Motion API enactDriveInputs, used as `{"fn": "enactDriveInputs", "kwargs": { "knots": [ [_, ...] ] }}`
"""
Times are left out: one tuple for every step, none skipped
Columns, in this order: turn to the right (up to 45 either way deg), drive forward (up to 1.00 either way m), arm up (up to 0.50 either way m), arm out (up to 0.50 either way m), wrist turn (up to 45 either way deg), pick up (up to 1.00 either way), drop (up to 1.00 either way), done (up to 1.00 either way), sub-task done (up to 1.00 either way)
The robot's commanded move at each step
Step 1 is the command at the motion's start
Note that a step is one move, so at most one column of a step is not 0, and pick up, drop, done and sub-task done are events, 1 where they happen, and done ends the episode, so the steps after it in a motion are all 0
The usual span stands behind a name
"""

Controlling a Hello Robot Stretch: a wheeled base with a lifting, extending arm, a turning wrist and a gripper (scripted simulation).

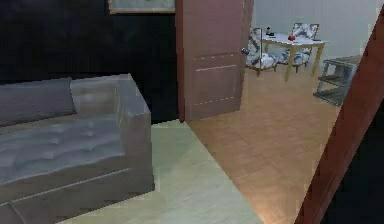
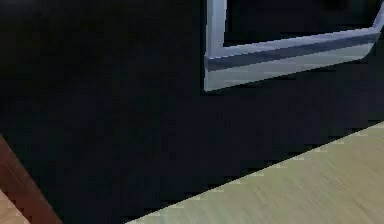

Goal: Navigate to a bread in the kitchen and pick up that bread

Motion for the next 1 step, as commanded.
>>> {"fn": "enactDriveInputs", "kwargs": {
  "knots": [
    [0.0,0.95,0.0,0.0,0.0,0.0,0.0,0.0,0.0]
  ]
}}
